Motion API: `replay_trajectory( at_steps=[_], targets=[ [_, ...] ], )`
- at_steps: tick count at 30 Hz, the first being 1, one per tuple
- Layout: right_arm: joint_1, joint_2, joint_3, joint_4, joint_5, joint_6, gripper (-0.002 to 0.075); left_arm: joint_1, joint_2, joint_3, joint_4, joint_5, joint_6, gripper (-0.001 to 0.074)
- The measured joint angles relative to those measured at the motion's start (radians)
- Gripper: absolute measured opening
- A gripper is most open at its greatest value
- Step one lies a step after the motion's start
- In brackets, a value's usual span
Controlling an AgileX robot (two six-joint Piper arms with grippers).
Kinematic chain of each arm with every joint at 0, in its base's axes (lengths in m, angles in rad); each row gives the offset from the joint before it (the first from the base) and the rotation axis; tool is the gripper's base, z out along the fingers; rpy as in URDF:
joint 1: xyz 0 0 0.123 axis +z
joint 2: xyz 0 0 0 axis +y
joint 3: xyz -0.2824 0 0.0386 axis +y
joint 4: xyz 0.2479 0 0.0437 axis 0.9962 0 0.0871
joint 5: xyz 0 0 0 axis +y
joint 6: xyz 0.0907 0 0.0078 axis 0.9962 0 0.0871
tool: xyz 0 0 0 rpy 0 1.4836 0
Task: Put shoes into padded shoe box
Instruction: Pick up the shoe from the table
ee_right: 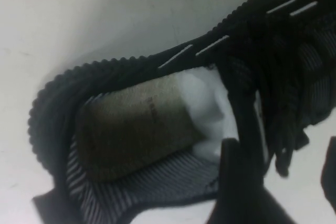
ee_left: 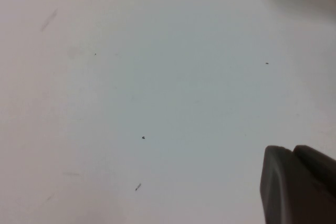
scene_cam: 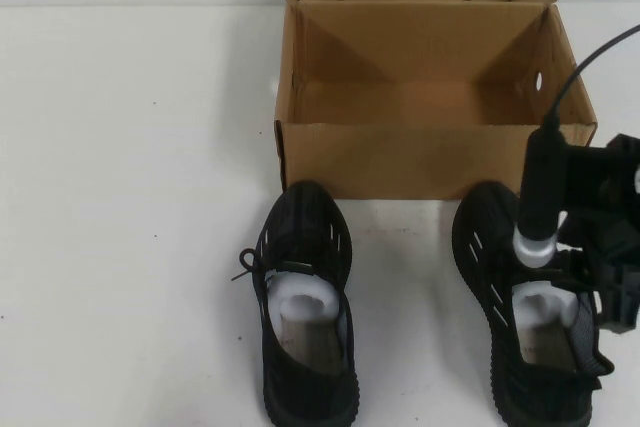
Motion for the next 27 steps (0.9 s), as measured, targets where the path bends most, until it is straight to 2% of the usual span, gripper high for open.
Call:
replay_trajectory(
  at_steps=[11,19,27],
  targets=[
    [0.0,0.089,0.0,-0.009,-0.046,-0.039,0.0306,0.0,0.0,0.0,0.0,0.0,0.0,-0.0004],
    [0.0,0.128,0.0,-0.022,-0.077,-0.073,0.0239,0.0,0.0,0.0,0.0,0.0,0.0,-0.0004],
    [0.0,0.133,0.0,-0.038,-0.088,-0.082,0.022,0.0,0.0,0.0,0.0,0.0,0.0,-0.0004]
  ],
)
